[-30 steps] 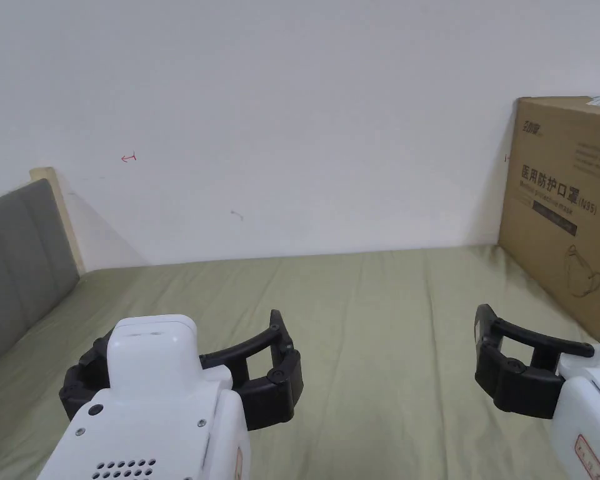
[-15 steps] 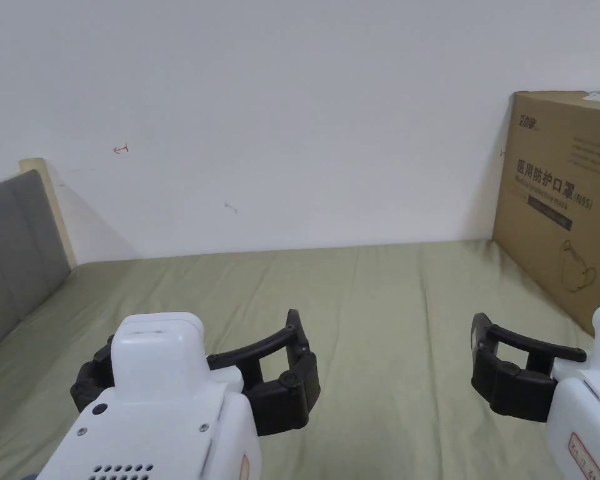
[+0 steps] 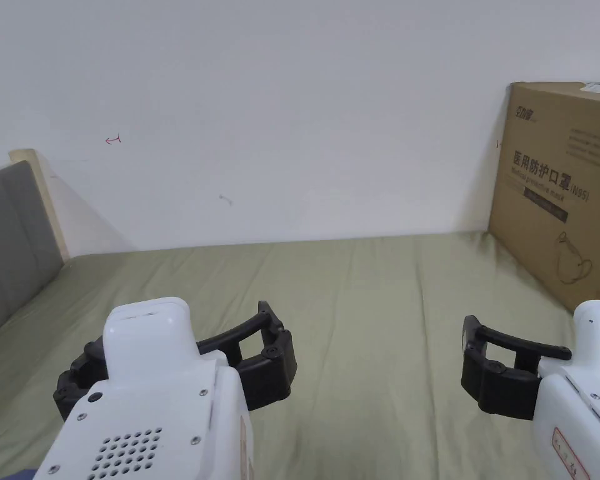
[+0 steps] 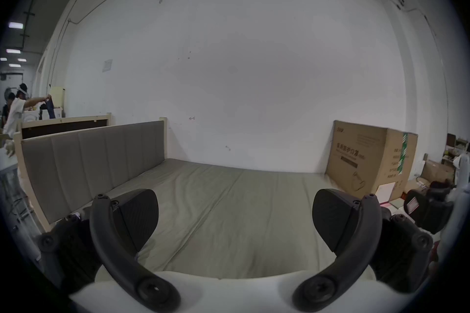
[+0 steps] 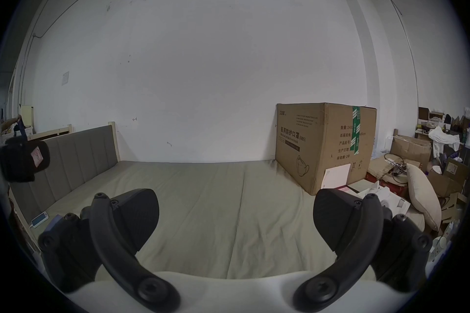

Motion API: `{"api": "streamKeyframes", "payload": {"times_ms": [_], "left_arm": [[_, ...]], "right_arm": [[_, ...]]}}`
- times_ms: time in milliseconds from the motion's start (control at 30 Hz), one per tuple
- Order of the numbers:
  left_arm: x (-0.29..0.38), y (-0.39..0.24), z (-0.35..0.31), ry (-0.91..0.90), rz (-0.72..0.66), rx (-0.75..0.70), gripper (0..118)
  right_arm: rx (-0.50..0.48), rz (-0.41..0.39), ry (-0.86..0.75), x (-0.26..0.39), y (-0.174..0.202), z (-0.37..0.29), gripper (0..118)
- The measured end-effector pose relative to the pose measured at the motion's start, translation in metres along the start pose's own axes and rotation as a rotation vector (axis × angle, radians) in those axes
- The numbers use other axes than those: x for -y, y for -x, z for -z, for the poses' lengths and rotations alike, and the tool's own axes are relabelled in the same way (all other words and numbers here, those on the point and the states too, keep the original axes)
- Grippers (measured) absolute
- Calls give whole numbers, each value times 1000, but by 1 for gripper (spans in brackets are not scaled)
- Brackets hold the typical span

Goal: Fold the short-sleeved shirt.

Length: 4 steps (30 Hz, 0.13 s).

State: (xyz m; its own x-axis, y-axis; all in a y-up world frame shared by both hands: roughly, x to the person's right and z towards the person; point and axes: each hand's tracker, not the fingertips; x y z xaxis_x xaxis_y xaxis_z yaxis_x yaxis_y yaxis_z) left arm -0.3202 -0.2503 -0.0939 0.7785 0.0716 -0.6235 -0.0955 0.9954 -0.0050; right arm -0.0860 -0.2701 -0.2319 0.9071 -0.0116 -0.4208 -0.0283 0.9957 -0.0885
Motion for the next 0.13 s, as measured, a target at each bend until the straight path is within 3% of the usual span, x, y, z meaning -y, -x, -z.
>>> {"api": "streamKeyframes", "payload": {"times_ms": [133], "left_arm": [[10,4,1,17,-59,81,118]], "right_arm": [[-3,0,4,1,0,1,118]]}}
